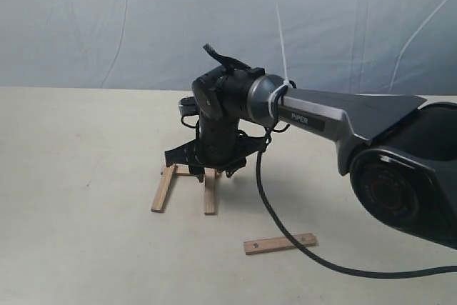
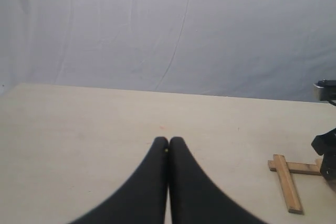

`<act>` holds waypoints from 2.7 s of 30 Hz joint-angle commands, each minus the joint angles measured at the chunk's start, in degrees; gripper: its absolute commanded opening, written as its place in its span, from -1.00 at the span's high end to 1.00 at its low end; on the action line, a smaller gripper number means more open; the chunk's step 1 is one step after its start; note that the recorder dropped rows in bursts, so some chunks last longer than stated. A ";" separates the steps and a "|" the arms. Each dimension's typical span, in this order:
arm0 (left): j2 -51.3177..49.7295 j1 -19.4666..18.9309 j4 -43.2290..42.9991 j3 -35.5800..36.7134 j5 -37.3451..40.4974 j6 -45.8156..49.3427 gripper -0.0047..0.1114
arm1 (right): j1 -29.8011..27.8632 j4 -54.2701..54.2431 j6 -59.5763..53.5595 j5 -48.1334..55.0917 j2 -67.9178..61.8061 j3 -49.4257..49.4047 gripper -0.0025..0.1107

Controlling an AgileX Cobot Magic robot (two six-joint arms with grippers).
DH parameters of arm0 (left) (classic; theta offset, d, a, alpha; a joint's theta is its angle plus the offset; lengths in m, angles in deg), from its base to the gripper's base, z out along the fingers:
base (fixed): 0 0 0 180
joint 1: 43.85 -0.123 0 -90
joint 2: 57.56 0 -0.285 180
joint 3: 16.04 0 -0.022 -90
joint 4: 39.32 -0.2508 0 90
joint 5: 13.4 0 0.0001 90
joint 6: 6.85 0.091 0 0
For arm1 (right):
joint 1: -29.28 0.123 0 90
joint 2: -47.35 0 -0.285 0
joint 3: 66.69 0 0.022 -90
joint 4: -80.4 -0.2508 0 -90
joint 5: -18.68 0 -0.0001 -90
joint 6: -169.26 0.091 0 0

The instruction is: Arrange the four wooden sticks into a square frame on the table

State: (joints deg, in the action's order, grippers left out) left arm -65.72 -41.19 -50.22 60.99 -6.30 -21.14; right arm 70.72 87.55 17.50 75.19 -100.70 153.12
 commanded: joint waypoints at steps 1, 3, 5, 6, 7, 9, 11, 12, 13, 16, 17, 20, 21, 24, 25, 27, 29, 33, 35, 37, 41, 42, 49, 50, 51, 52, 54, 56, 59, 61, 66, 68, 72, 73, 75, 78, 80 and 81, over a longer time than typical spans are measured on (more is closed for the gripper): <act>0.38 -0.29 -0.11 0.19 -0.25 -0.04 0.92 | 0.31 0.32 0.27 -0.24 -1.78 0.42 0.07; 0.38 -0.29 -0.11 0.19 -0.25 -0.04 0.92 | 0.31 0.19 0.27 -0.24 -2.28 0.42 0.08; 0.38 -0.29 -0.11 0.19 -0.25 -0.04 0.92 | 0.31 0.42 0.27 0.02 -2.31 0.42 0.25; 0.38 -0.29 -0.11 0.19 -0.25 -0.04 0.92 | 0.31 0.53 0.27 0.24 -2.31 0.42 0.43; 0.38 -0.29 -0.11 0.19 -0.25 -0.04 0.92 | 0.31 0.53 0.27 0.52 -2.21 0.42 0.61; 0.38 -0.29 -0.11 0.19 -0.25 -0.04 0.92 | 0.31 0.53 -0.24 0.79 -1.60 0.42 0.96; 0.38 -0.29 -0.11 0.19 -0.25 -0.04 0.92 | 0.20 0.53 -1.51 1.43 -0.55 0.42 0.96; 0.38 -0.29 -0.11 0.19 -0.25 -0.04 0.92 | -0.11 0.53 -2.19 2.00 0.06 0.42 0.97; 0.38 -0.29 -0.11 0.19 -0.25 -0.04 0.92 | -0.38 0.53 -2.61 2.47 0.71 0.42 0.97; 0.38 -0.29 -0.11 0.19 -0.25 -0.04 0.92 | -1.67 0.53 -5.79 5.70 3.23 0.42 0.97; 0.38 -0.29 -0.11 0.19 -0.25 -0.04 0.92 | -2.20 0.53 -7.53 7.03 4.21 0.42 0.97; 0.38 -0.29 -0.11 0.19 -0.25 -0.04 0.92 | -3.53 0.67 -12.00 9.78 7.33 -0.65 0.97; 0.38 -0.29 -0.11 0.19 -0.25 -0.04 0.92 | -4.04 1.00 -13.06 9.89 8.55 -1.85 0.97; 0.38 -0.29 -0.11 0.19 -0.25 -0.04 0.92 | -5.55 1.78 -15.46 8.63 12.56 -7.35 0.97; 0.38 -0.29 -0.11 0.19 -0.25 -0.04 0.92 | -6.12 1.88 -15.98 7.89 13.76 -9.98 0.97; 0.38 -0.32 -0.24 0.19 -0.25 -0.04 0.92 | -7.66 2.17 -17.02 5.86 16.94 -15.64 0.97; 0.38 -0.32 -0.32 0.19 -0.25 -0.04 0.92 | -9.20 2.90 -18.38 3.60 19.67 -21.03 0.97; 0.38 -0.32 -0.32 0.19 -0.25 -0.04 0.92 | -12.19 4.32 -19.06 -1.89 24.64 -31.72 0.97; 0.38 -0.32 -0.32 0.19 -0.25 -0.04 0.92 | -13.51 3.90 -19.06 -4.63 25.82 -35.63 0.97; 0.38 -0.32 -0.32 0.19 -0.25 -0.04 0.92 | -14.08 4.09 -19.06 -6.64 26.24 -37.99 0.97; 0.38 -0.32 -0.32 0.19 -0.25 -0.04 0.92 | -13.85 2.87 -18.19 -10.98 25.88 -39.99 0.97; 0.38 -0.32 -0.32 0.19 -0.25 -0.04 0.92 | -13.63 1.86 -18.19 -12.05 25.63 -40.12 0.97; 0.38 -0.32 -0.32 0.19 -0.25 -0.04 0.92 | -11.73 1.19 -18.19 -14.40 23.96 -40.25 0.97; 0.38 -0.32 -0.32 0.19 -0.25 -0.04 0.92 | -11.32 1.33 -18.19 -14.70 23.68 -40.25 0.97; 0.38 -0.32 -0.32 0.19 -0.25 -0.04 0.92 | -11.03 1.33 -18.19 -15.03 23.26 -40.25 0.97; 0.38 -0.32 -0.32 0.19 -0.25 -0.04 0.92 | -10.92 1.33 -18.11 -15.14 22.85 -40.25 0.97; 0.38 -0.32 -0.32 0.19 -0.25 -0.04 0.92 | -10.70 1.33 -17.98 -15.14 22.02 -40.25 0.97; 0.38 -0.32 -0.32 0.19 -0.25 -0.04 0.92 | -10.70 1.33 -17.98 -15.15 21.41 -40.25 0.97; 0.38 -0.32 -0.32 0.19 -0.25 -0.04 0.92 | -10.70 1.49 -17.73 -15.29 20.99 -40.25 0.97; 0.38 -0.32 -0.32 0.19 -0.25 -0.04 0.92 | -10.70 1.49 -17.73 -15.39 20.95 -40.25 0.97; 0.38 -0.32 -0.32 0.19 -0.25 -0.04 0.92 | -10.70 1.49 -17.73 -14.61 20.86 -40.25 0.97; 0.38 -0.32 -0.32 0.19 -0.25 -0.04 0.92 | -10.50 1.38 -17.73 -14.06 20.86 -40.25 0.97; 0.38 -0.32 -0.32 0.19 -0.25 -0.04 0.92 | -10.36 -0.15 -17.58 -13.26 20.99 -40.25 0.97; 0.38 -0.32 -0.32 0.19 -0.25 -0.04 0.92 | -10.36 -0.15 -17.58 -13.37 21.22 -40.25 0.97; 0.38 -0.32 -0.32 0.19 -0.25 -0.04 0.92 | -10.36 -0.02 -17.96 -13.25 21.90 -40.25 0.97; 0.38 -0.32 -0.32 0.19 -0.25 -0.04 0.92 | -10.48 0.07 -19.57 -12.16 22.98 -40.25 0.97; 0.38 -0.32 -0.32 0.19 -0.25 -0.04 0.92 | -10.48 0.24 -19.70 -10.85 23.41 -40.25 0.97; 0.38 -0.32 -0.32 0.19 -0.25 -0.04 0.92 | -10.48 0.24 -19.70 -10.32 23.50 -40.25 0.97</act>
State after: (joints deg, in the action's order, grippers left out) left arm -65.72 -41.31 -50.22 60.99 -6.30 -21.14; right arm 60.22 87.50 -1.37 63.22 -78.44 113.07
